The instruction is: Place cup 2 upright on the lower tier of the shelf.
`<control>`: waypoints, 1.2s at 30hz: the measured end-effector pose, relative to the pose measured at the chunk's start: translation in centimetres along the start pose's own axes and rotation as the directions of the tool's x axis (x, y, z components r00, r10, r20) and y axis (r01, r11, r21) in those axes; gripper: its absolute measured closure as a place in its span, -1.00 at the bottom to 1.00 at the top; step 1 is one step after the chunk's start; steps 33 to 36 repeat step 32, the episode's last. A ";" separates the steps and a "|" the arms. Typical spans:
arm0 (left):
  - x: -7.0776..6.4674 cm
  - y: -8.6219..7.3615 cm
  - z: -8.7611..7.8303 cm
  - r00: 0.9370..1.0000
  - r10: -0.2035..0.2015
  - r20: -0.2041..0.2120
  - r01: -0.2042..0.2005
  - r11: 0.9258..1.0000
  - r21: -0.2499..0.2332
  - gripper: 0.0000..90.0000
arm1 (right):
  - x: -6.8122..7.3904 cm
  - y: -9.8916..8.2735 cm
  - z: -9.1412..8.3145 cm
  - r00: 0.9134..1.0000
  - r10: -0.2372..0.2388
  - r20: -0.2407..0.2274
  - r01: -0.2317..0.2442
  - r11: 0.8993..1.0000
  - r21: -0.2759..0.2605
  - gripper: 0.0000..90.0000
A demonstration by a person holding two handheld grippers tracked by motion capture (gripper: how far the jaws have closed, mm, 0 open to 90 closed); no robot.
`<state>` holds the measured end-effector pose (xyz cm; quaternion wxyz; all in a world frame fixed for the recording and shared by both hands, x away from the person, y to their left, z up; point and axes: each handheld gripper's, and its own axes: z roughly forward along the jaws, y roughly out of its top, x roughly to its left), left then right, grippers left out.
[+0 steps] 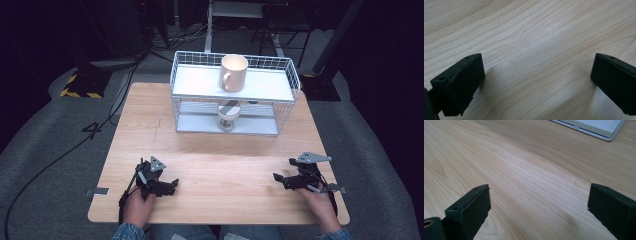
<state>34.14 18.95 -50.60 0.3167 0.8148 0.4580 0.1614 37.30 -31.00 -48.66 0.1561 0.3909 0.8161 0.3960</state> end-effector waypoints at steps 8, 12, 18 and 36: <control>0.2 -0.1 -0.1 1.000 0.008 0.013 -0.008 1.000 0.001 -1.00 | 0.0 -1.1 0.7 0.999 -0.017 0.043 0.016 1.000 0.025 -0.89; 0.4 -0.1 -0.2 1.000 0.016 0.014 -0.016 1.000 0.002 -1.00 | 0.1 -1.5 0.9 0.998 -0.024 0.056 0.022 0.999 0.032 -0.89; 0.9 -0.2 -0.2 1.000 0.009 0.010 -0.009 1.000 0.003 -1.00 | 0.2 -1.5 1.2 0.997 -0.012 0.076 0.006 0.997 0.076 -0.90; 1.2 -0.2 -0.2 1.000 -0.004 -0.004 0.004 1.000 -0.003 -1.00 | 0.5 -1.6 1.2 0.993 0.020 0.120 -0.030 0.996 0.084 -0.99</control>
